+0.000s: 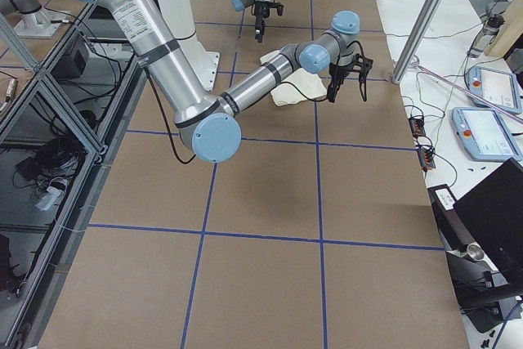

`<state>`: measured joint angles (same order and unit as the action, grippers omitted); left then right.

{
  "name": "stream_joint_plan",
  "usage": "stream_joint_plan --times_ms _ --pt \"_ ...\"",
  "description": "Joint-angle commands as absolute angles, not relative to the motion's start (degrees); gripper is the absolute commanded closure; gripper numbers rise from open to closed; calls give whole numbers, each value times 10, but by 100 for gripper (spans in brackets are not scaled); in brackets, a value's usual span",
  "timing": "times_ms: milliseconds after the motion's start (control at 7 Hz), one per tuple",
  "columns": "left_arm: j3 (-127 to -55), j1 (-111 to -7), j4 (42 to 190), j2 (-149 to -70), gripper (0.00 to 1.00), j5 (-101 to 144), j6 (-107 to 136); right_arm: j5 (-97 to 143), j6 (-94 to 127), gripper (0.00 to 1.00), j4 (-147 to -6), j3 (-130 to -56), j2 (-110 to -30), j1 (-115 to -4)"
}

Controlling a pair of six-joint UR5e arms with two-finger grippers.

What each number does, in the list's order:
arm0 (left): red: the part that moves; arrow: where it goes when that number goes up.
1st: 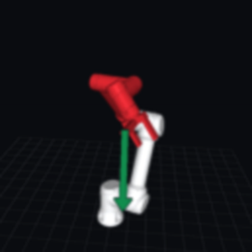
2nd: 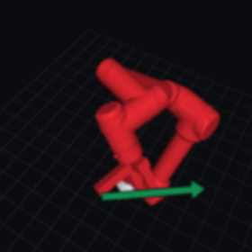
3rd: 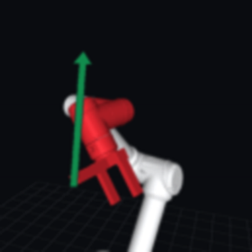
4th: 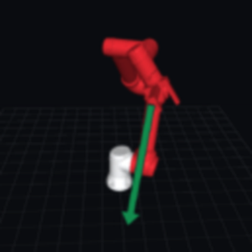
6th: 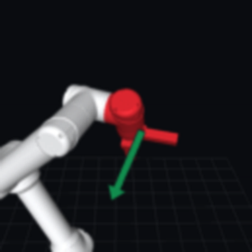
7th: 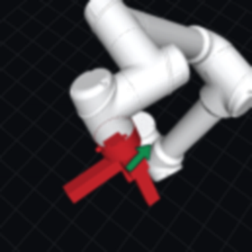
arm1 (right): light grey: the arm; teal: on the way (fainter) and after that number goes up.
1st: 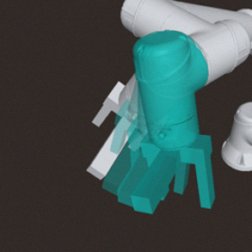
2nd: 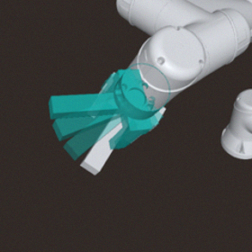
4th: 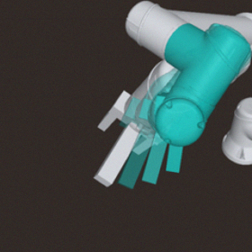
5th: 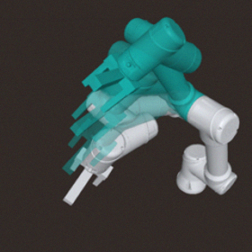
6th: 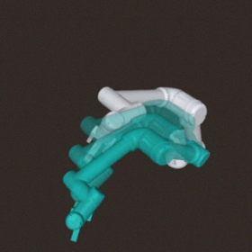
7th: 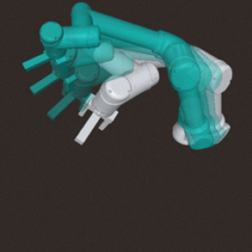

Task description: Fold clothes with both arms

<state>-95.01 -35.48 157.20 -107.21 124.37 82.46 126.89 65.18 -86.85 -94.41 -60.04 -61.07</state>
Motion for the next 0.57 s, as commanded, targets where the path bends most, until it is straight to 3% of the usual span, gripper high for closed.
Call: stream_joint_plan --times_ms 0,429 --pt "-951 -517 1484 -1016 0 1275 649 1262 501 0 -869 -960 -654 -645" --pt "-911 -742 1259 -1009 0 1267 270 1259 228 0 -877 -931 -742 -738"
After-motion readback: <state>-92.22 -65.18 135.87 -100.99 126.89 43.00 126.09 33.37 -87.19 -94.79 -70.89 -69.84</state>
